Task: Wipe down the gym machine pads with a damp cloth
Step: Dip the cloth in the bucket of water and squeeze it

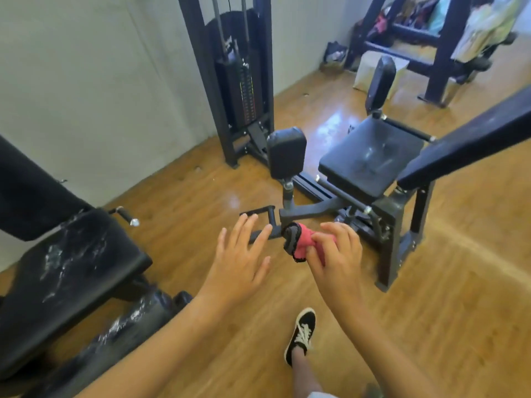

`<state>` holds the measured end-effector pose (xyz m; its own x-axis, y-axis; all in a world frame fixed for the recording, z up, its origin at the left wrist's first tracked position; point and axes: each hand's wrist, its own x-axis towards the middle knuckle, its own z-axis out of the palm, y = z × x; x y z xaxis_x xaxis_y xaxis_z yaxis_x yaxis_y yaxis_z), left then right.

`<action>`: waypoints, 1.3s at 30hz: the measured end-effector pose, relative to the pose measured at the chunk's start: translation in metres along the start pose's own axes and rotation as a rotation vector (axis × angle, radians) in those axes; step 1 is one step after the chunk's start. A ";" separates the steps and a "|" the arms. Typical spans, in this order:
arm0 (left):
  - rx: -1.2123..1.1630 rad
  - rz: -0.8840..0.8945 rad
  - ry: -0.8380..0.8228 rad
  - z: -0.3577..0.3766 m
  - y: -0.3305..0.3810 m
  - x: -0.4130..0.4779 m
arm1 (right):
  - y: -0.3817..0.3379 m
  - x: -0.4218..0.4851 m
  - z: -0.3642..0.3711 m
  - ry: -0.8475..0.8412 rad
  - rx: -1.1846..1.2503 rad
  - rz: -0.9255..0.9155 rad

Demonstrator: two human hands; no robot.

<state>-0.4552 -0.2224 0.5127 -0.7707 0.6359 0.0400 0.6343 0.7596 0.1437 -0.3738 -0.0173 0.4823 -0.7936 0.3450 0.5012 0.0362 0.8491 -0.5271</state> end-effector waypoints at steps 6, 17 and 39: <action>-0.020 -0.062 0.009 -0.011 -0.058 0.132 | 0.031 0.134 0.071 -0.053 0.032 -0.008; 0.038 -0.068 0.108 -0.044 -0.200 0.346 | 0.019 0.354 0.199 -0.097 0.070 -0.037; 0.005 0.813 0.030 -0.067 -0.327 0.734 | 0.051 0.594 0.357 0.180 -0.205 0.375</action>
<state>-1.2323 -0.0128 0.5614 -0.0707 0.9851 0.1566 0.9966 0.0629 0.0540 -1.0599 0.0881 0.5079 -0.5856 0.6916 0.4227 0.4341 0.7080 -0.5570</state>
